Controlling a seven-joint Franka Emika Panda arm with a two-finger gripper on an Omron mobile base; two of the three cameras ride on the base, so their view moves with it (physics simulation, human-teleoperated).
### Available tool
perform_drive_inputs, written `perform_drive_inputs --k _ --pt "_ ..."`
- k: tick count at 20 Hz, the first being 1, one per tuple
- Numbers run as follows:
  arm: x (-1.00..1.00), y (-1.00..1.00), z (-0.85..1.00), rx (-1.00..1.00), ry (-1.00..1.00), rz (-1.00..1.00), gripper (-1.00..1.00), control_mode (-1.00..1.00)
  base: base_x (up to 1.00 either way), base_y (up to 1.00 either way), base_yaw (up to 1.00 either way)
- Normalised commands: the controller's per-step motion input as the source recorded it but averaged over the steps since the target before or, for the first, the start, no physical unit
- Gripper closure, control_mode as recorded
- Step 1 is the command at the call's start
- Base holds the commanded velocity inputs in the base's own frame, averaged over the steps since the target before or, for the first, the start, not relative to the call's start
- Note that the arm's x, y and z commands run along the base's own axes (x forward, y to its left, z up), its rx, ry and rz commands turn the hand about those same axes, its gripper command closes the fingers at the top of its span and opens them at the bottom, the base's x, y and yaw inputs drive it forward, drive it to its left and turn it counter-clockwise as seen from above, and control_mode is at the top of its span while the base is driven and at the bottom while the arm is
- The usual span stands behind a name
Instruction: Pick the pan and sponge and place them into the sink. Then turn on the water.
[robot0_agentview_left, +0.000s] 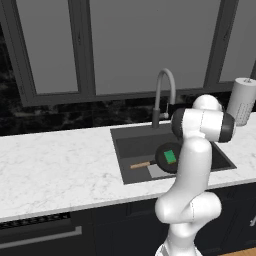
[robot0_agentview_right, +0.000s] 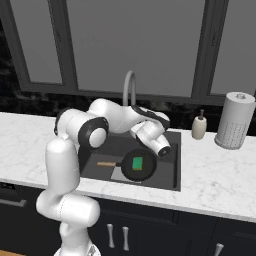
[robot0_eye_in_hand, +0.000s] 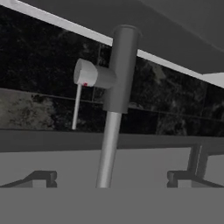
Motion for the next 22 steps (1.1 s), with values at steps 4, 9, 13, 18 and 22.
perform_drive_inputs --k 4,9,13,18,22 --pt "0.35 0.0 0.0 0.0 -0.03 0.0 -1.0 -1.0 0.0 0.0 0.0" --pt "0.35 0.03 0.0 0.0 -0.01 0.0 -1.0 -1.0 0.0 0.0 0.0" --pt "0.31 0.04 0.0 0.0 0.0 0.0 -1.0 -1.0 0.0 0.0 0.0" --pt "0.22 0.13 0.0 0.0 0.0 0.0 -1.0 -1.0 0.0 0.0 0.0" --pt "0.18 0.18 0.0 0.0 0.0 -0.06 -1.0 -1.0 0.0 0.0 0.0"
